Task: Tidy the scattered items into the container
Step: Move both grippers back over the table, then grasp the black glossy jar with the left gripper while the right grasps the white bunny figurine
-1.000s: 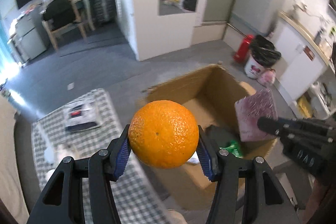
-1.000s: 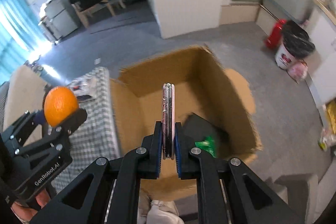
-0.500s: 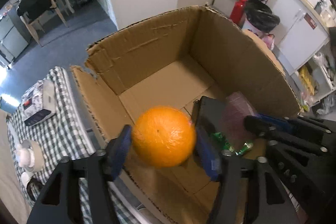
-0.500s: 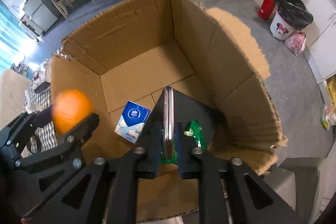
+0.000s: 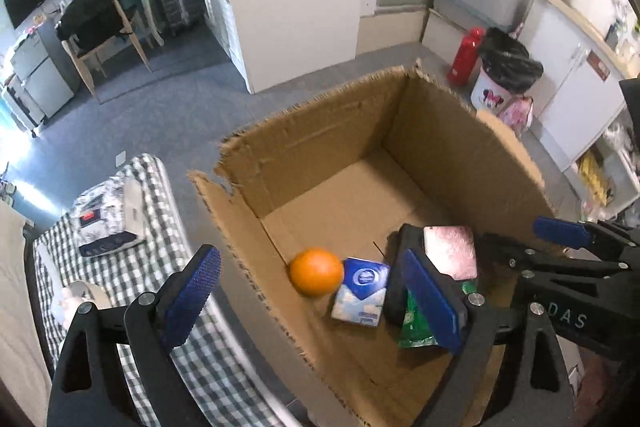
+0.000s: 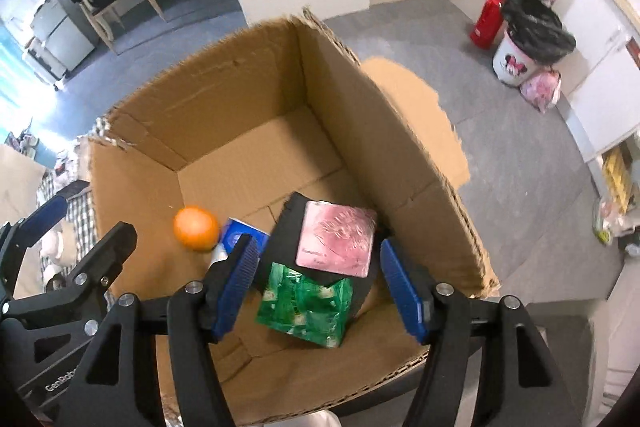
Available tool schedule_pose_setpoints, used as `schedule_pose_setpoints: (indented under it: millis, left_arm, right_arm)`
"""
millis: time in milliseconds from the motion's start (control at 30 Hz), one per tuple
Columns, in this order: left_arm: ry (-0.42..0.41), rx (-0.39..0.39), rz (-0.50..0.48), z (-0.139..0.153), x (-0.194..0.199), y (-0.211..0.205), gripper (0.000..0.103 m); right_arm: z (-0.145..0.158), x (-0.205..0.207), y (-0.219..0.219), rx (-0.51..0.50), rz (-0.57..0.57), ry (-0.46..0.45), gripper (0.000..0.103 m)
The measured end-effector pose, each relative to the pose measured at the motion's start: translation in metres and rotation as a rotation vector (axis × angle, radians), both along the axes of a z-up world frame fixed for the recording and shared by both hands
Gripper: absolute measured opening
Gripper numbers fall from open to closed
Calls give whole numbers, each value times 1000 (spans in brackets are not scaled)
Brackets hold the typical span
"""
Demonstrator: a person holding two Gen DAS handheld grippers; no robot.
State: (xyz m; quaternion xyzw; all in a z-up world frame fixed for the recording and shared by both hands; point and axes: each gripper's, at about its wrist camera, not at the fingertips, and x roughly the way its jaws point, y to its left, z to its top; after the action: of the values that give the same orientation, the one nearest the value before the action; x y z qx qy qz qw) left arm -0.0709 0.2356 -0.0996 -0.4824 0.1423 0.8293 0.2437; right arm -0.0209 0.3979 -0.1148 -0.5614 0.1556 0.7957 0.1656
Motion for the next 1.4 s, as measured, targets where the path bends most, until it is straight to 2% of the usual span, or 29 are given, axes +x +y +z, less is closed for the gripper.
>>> schedule_pose_setpoints:
  millis: [133, 267, 433, 567, 667, 767, 1000, 1400]
  left_arm:
    - [28, 47, 59, 25, 1, -42, 94]
    - [48, 35, 187, 32, 1, -115, 96]
    - [9, -65, 392, -1, -2, -213, 98]
    - [-37, -101, 539, -31, -1, -276, 98]
    - [-60, -106, 593, -52, -1, -307, 98]
    - [-72, -107, 610, -73, -3, -321, 98]
    - [-94, -64, 593, -113, -13, -329, 98]
    - [-130, -20, 639, -150, -15, -344, 98]
  right_arm:
    - [29, -4, -23, -5, 56, 48, 64]
    - [51, -18, -64, -23, 168, 92, 64]
    - [54, -47, -138, -49, 331, 138, 64]
    - [33, -72, -200, -99, 445, 128, 64]
    - [14, -88, -243, -128, 512, 110, 64]
    - [-2, -104, -282, -159, 575, 99, 64]
    - [-34, -138, -353, -158, 720, 89, 64]
    - [-88, -164, -397, -157, 788, 12, 64]
